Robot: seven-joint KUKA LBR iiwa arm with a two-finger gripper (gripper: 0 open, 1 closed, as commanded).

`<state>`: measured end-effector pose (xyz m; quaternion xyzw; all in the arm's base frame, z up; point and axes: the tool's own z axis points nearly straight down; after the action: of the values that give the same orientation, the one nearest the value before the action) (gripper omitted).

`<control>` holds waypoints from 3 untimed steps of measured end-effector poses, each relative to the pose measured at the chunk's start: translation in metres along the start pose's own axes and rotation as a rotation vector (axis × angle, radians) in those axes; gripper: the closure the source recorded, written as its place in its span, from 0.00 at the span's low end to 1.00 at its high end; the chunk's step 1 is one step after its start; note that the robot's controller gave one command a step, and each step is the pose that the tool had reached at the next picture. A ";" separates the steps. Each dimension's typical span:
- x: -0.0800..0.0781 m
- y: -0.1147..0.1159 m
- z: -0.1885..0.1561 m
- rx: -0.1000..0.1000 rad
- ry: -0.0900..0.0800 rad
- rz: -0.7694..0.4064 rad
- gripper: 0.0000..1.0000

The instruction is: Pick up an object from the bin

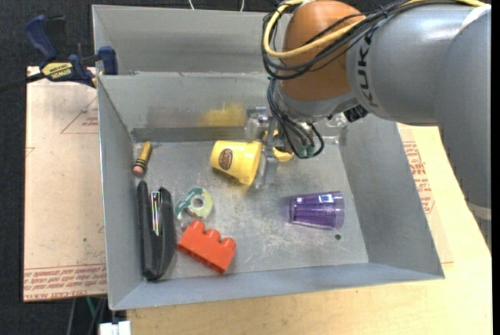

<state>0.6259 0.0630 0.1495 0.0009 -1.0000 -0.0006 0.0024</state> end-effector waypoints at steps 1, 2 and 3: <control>-0.001 0.000 -0.005 0.000 -0.007 0.001 0.00; -0.007 0.012 0.051 -0.003 -0.013 0.164 0.00; -0.007 0.016 0.061 -0.001 -0.006 0.127 0.00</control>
Offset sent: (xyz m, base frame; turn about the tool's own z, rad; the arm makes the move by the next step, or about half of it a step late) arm 0.0055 0.0169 -0.0795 0.2295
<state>0.6323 0.0790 0.0880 -0.0625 -0.9980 -0.0008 -0.0008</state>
